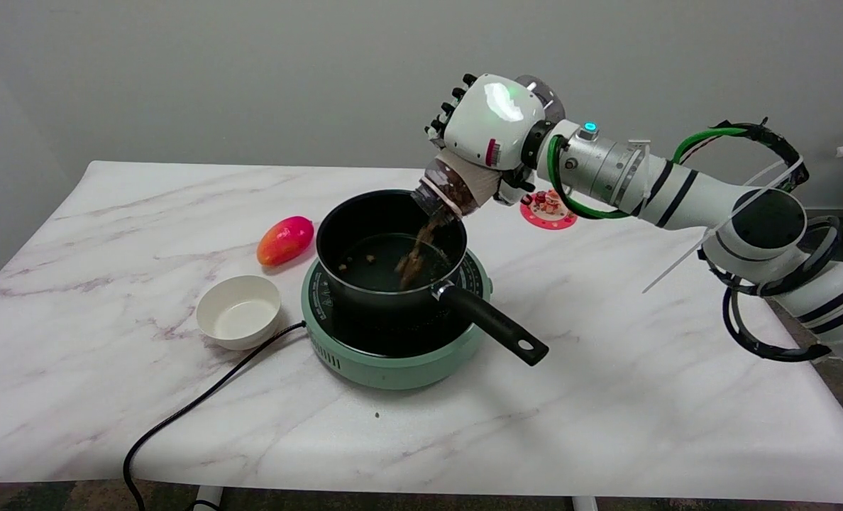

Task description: Pour the contents of the bottle into the soup pot.

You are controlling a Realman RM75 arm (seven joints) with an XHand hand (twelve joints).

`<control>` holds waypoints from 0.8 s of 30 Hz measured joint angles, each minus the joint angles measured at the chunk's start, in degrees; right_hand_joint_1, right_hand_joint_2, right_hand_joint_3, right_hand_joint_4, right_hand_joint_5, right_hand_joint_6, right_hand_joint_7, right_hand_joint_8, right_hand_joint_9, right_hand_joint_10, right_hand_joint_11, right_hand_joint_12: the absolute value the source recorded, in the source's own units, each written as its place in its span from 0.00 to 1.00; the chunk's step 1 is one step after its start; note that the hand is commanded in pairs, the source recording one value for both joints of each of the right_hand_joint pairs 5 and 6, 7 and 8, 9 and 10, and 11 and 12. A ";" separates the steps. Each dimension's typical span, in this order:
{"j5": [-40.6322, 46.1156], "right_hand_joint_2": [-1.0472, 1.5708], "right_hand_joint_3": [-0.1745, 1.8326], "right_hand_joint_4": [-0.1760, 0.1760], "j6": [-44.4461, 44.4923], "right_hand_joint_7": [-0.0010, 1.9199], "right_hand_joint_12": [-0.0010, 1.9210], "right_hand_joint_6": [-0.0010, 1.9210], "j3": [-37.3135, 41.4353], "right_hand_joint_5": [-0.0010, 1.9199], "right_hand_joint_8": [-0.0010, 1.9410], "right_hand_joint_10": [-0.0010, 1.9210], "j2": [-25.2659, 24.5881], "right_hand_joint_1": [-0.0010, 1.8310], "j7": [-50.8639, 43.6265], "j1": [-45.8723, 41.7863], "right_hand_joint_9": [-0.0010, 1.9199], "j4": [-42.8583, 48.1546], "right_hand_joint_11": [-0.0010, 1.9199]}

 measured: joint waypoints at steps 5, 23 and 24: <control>-1.93 0.71 0.38 0.50 0.36 0.98 0.58 1.00 -0.33 1.00 0.97 0.64 0.01 0.82 0.86 1.10 0.64 0.44 0.58; 3.50 0.69 0.40 0.50 -2.51 0.96 0.56 0.98 -1.89 0.98 0.95 0.64 -0.57 0.84 3.25 2.14 0.64 0.98 0.57; 5.16 0.69 0.40 0.50 -3.01 0.96 0.56 0.97 -1.92 0.97 0.95 0.64 -0.72 0.84 3.48 1.98 0.64 0.94 0.56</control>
